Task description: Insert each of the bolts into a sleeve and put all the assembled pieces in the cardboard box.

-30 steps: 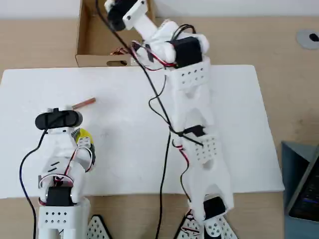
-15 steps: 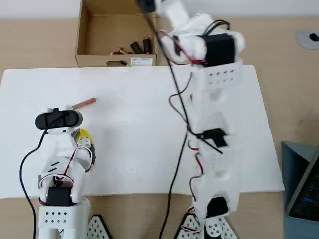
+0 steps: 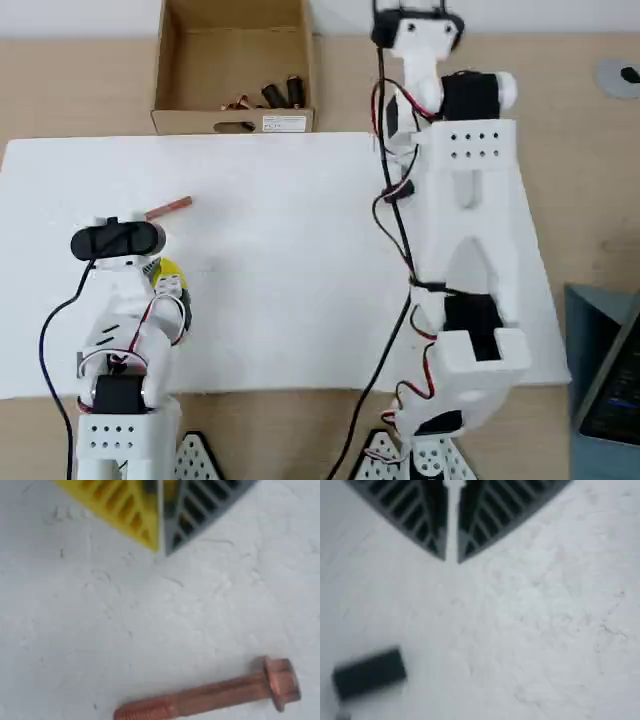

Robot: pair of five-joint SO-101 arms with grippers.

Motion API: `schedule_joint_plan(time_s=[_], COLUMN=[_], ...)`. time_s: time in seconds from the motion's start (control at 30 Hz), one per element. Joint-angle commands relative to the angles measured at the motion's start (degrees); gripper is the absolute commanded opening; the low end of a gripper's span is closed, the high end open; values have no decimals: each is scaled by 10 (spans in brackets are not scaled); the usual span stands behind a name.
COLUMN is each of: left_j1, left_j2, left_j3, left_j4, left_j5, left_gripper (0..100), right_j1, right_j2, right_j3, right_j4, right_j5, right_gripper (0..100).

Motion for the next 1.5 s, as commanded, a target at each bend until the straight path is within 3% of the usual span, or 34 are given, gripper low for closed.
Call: schedule_joint_plan(time_s=[0.0,0.23,0.47,1.47], left_j1=[-4,-4,-4,-5], left_j2=[-4,-4,-4,-4], left_j3=[7,7,7,7], left_j4=[2,3,3,3], left_j5=[-1,-1,-1,-1], left_gripper=[5,5,5,5], right_j1=[6,8,8,47], right_j2=[-25,59,140,437], right_j3=[42,62,0,-313], right_j4=[-7,-13,-13,-13], right_j5=[-93,-192,-215,-198], right_gripper=[9,21,197,200])
